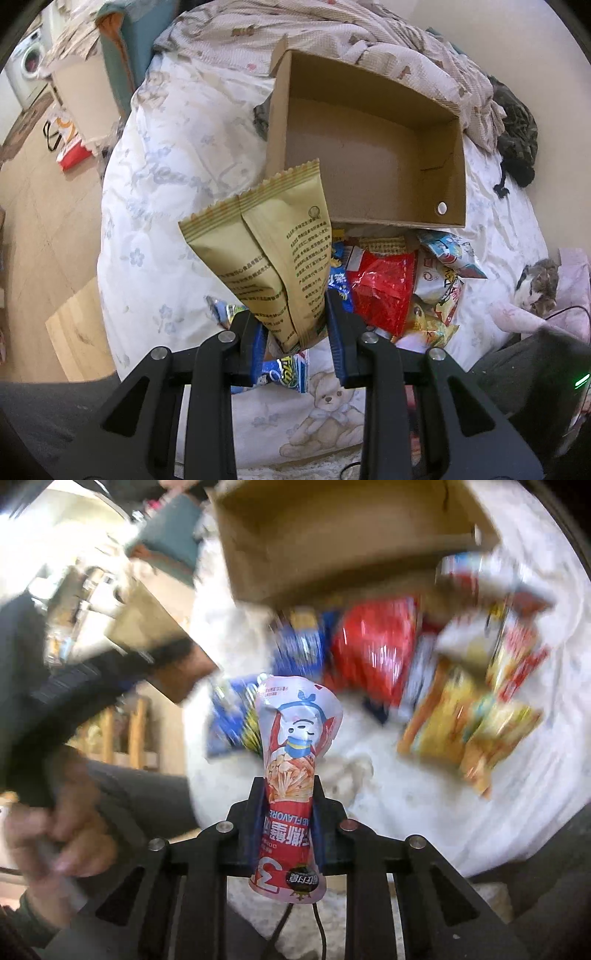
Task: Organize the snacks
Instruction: 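Carry both snacks over the cardboard box and open both grippers inside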
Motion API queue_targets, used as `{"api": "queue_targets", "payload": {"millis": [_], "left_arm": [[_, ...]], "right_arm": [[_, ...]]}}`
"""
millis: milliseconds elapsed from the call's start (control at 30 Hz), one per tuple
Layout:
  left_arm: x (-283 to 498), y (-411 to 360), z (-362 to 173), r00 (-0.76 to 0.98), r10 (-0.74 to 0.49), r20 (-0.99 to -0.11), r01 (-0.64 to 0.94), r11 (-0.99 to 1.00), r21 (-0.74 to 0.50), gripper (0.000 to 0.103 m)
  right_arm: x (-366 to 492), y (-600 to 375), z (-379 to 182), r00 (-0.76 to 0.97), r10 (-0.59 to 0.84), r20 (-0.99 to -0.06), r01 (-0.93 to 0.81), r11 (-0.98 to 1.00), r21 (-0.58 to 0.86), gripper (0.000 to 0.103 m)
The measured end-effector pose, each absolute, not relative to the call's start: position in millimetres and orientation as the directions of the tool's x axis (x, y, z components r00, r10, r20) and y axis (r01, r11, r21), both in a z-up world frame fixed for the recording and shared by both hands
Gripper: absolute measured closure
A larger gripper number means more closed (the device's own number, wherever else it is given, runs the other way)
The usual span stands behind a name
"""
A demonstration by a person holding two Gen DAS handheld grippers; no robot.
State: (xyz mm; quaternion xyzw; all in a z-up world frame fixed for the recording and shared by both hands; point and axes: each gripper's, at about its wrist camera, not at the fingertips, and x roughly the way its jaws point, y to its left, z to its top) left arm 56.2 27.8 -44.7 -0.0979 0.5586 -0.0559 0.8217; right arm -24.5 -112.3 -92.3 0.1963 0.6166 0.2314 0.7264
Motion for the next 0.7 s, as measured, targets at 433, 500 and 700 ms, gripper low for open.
{"api": "queue_targets", "payload": {"millis": [433, 500, 700], "left_arm": [[158.0, -22.3, -35.1, 0.351, -0.217, -0.911, 0.122, 0.975, -0.185, 0.078], [176.3, -32.8, -47.9, 0.315, -0.212, -0.925, 0.145, 0.974, -0.174, 0.078], [219.2, -49.9, -84.7, 0.239, -0.205, -0.949, 0.147, 0.974, -0.173, 0.078]], "right_arm": [[123.8, -192.5, -45.8, 0.385, 0.468, -0.795, -0.155, 0.883, 0.444, 0.080], [151.2, -202.8, -48.0, 0.385, 0.452, -0.805, -0.135, 0.890, 0.435, 0.080], [206.8, -209.5, -66.6, 0.350, 0.446, -0.824, -0.104, 0.892, 0.439, 0.080]]}}
